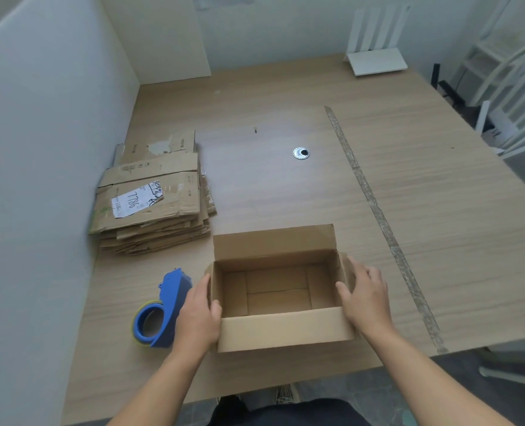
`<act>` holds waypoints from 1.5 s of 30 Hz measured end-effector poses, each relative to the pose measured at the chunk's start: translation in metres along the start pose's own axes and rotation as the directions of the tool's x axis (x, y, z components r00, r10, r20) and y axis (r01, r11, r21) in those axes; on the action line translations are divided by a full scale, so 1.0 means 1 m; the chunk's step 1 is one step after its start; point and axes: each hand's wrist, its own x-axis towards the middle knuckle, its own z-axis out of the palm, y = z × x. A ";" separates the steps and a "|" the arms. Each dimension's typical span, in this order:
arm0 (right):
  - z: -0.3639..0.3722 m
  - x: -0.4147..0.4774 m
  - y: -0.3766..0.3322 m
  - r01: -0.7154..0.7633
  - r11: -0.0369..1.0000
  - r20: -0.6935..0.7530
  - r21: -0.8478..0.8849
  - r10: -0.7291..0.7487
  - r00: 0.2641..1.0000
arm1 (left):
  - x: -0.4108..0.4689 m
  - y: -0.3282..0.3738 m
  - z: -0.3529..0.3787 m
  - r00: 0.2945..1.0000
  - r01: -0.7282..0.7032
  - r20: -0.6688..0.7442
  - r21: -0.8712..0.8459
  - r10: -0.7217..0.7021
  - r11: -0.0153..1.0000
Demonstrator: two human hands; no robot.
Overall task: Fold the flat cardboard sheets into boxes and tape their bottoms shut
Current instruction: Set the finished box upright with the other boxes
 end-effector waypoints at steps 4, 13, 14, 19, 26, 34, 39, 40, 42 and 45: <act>0.002 0.009 0.002 0.012 0.997 0.111 0.075 -0.020 0.994 | 0.003 0.003 -0.002 0.998 0.058 0.046 -0.149 -0.052 0.987; 0.006 0.009 0.013 0.043 0.993 0.147 0.106 -0.058 0.987 | 0.002 0.003 -0.001 0.997 0.070 0.051 -0.197 -0.061 0.978; 0.006 0.009 0.014 0.038 0.994 0.155 0.103 -0.053 0.987 | 0.002 0.004 0.001 0.997 0.069 0.035 -0.182 -0.063 0.981; 0.007 0.003 0.011 0.081 0.984 0.126 -0.160 -0.061 0.990 | -0.006 0.000 0.005 0.993 0.111 0.065 -0.126 -0.103 0.986; -0.004 -0.031 -0.042 0.547 0.785 0.146 -0.290 -0.529 0.836 | -0.003 -0.004 0.009 0.989 0.147 0.030 -0.116 -0.145 0.982; 0.031 -0.066 -0.063 0.620 0.722 0.635 -0.307 -0.330 0.698 | 0.006 -0.001 -0.002 0.984 0.074 0.165 -0.047 -0.065 0.996; 0.033 -0.065 -0.059 0.641 0.727 0.646 -0.247 -0.369 0.668 | 0.011 0.000 -0.010 0.977 0.035 0.212 -0.048 -0.025 0.998; 0.031 -0.064 -0.059 0.641 0.724 0.645 -0.255 -0.367 0.670 | 0.013 0.000 -0.010 0.976 0.033 0.219 -0.050 -0.021 0.998; 0.028 -0.063 -0.062 0.645 0.703 0.629 -0.299 -0.363 0.687 | 0.015 0.001 -0.008 0.972 0.020 0.234 -0.047 -0.009 0.999; 0.026 -0.061 -0.070 0.670 0.635 0.592 -0.385 -0.388 0.707 | 0.020 0.006 -0.007 0.971 -0.012 0.239 -0.057 0.025 0.998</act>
